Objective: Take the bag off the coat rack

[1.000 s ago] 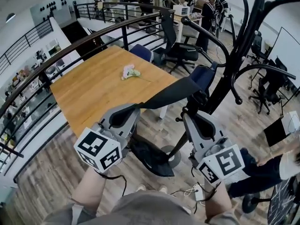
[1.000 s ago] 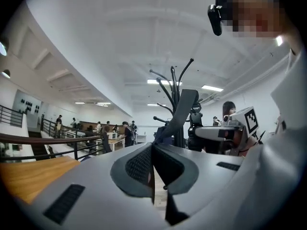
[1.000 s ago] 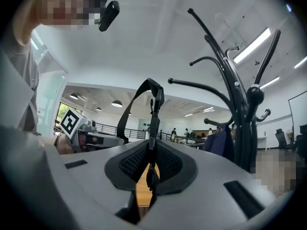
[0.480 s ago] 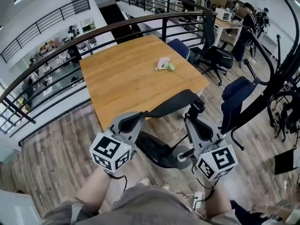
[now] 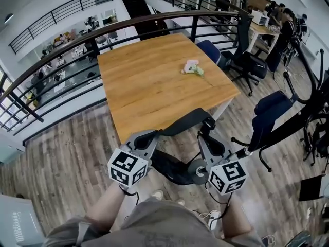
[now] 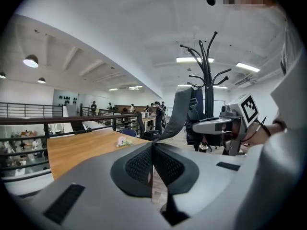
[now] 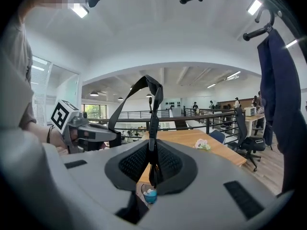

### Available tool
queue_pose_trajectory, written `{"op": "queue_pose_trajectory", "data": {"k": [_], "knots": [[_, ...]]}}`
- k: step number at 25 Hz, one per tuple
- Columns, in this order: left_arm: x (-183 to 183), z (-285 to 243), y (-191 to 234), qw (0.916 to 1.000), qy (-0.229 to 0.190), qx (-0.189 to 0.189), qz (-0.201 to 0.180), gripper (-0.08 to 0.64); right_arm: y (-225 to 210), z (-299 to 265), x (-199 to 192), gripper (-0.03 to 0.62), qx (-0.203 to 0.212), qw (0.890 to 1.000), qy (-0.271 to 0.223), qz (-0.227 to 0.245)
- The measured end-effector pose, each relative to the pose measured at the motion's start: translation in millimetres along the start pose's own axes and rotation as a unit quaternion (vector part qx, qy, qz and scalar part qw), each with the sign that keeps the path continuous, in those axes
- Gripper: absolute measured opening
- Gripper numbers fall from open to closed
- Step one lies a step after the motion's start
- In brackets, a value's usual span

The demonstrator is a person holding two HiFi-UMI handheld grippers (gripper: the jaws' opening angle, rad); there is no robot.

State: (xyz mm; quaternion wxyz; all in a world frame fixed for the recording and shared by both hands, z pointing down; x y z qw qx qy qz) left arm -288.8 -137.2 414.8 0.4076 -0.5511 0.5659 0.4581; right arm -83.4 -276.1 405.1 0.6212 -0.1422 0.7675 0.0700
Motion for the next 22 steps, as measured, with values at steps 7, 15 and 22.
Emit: {"op": "queue_pose_trajectory", "data": {"k": [7, 15, 22], "knots": [[-22, -6, 2, 0.9987, 0.021, 0.002, 0.046, 0.015, -3, -5, -24, 0.055, 0.006, 0.999, 0.031, -0.007], [-23, -12, 0, 0.9984, 0.029, -0.002, 0.047, 0.016, -5, 1, -26, 0.055, 0.0, 0.999, 0.036, -0.004], [-16, -20, -3, 0.9985, 0.032, -0.014, 0.043, 0.017, -11, 4, -20, 0.055, -0.007, 0.999, 0.035, -0.002]]}}
Point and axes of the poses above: the fingertips, and each gripper's own axes: z backward along the fingers, y to its left, x out of its top, the point moved 9 cm from there along z, backward along the fingers
